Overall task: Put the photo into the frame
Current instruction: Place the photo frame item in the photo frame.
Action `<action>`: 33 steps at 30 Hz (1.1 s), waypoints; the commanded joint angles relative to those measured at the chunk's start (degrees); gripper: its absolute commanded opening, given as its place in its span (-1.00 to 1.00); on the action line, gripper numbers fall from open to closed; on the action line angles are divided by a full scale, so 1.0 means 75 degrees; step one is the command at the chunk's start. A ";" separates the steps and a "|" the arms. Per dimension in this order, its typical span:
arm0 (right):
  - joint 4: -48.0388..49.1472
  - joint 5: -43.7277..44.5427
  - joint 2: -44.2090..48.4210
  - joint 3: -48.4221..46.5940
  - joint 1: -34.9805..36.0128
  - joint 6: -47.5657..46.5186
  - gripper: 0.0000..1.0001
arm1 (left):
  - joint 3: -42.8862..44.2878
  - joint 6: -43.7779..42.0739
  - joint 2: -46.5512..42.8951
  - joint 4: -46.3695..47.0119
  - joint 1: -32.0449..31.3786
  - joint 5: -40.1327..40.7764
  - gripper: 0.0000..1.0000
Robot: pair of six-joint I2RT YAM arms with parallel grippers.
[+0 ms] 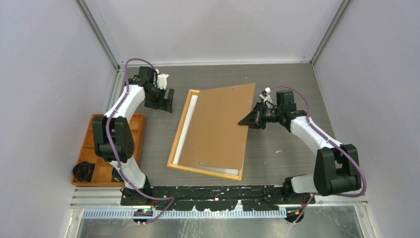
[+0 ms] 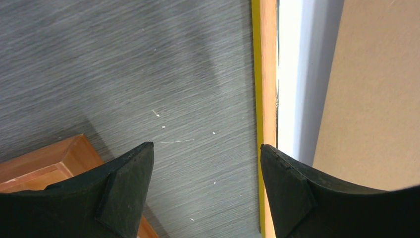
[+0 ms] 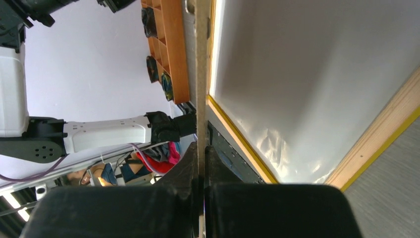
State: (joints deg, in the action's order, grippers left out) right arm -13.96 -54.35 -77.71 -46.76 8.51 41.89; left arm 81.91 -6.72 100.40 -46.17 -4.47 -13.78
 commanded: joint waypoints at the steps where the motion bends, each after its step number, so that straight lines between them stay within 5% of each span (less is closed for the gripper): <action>1: 0.1369 -0.0376 -0.0158 0.0050 0.0048 0.0285 -0.99 | -0.0209 -0.0380 0.0120 -0.0074 0.0033 -0.0213 0.59; 19: 0.2688 -0.0336 -0.1612 -0.0040 0.0385 0.0824 -0.98 | -0.0725 -0.0896 0.0843 0.0234 -0.0117 0.0733 0.53; 33: 0.2361 -0.0459 -0.0903 0.0378 0.0461 0.0726 -0.98 | -0.0969 -0.0948 0.1004 0.0438 -0.0561 0.0978 0.49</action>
State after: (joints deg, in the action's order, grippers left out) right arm 3.36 -54.74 -87.99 -43.46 11.57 47.48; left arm 75.07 -12.73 107.90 -44.27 -7.42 -7.46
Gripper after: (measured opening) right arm 0.042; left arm 0.748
